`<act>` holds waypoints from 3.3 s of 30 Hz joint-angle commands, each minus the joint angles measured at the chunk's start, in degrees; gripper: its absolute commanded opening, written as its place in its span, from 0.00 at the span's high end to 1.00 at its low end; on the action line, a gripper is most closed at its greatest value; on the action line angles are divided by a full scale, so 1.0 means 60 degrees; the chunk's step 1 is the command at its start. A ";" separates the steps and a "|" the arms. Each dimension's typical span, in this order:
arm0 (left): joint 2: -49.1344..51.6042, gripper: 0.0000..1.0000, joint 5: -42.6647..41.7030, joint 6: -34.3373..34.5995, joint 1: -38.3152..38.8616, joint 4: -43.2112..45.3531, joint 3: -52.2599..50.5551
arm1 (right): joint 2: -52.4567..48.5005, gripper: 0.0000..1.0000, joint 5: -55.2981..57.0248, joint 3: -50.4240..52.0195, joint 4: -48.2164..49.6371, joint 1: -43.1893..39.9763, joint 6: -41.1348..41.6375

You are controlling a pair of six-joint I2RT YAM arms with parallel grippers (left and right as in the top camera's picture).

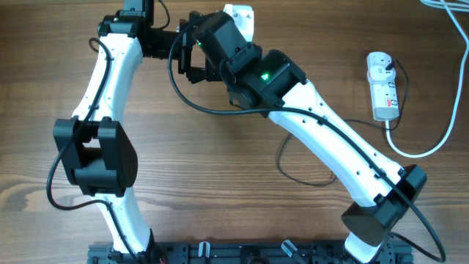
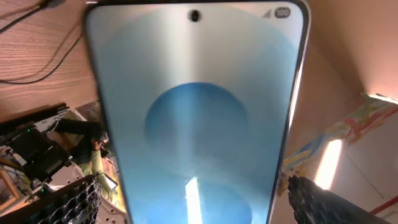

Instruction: Plug charger to phone and switch on socket

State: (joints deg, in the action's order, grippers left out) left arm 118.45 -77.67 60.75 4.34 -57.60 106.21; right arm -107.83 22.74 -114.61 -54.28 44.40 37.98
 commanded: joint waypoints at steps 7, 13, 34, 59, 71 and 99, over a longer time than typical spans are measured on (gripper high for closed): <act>-0.0353 0.00 0.0182 -0.0044 0.0000 0.0000 0.0022 | 0.0018 0.96 0.2084 -0.0200 0.0124 -0.0175 0.4284; -0.0353 0.00 0.0175 -0.0036 0.0000 -0.0004 0.0022 | 0.0080 0.95 0.1945 -0.0204 0.0109 -0.0313 0.5406; -0.0353 0.32 0.0171 0.1708 0.0004 0.0000 0.0022 | 0.0076 0.95 0.0699 -0.0200 -0.0736 -0.0335 1.3449; -0.0353 0.65 0.0171 0.2240 0.0011 0.0000 0.0022 | 0.0073 0.95 -0.0386 -0.0200 -0.0331 -0.0331 1.3453; -0.0353 0.77 0.0175 0.2240 0.0011 0.0000 0.0022 | 0.0073 0.95 -0.0667 -0.0200 -0.0346 -0.0331 1.3453; -0.0353 0.72 0.0171 0.2237 0.0011 0.0000 0.0022 | 0.0073 0.95 -0.0805 -0.0200 -0.0357 -0.0331 1.3453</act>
State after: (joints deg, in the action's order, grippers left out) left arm 118.39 -76.34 74.26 4.34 -57.63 106.21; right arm -107.81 18.00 -114.61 -56.55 42.17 118.28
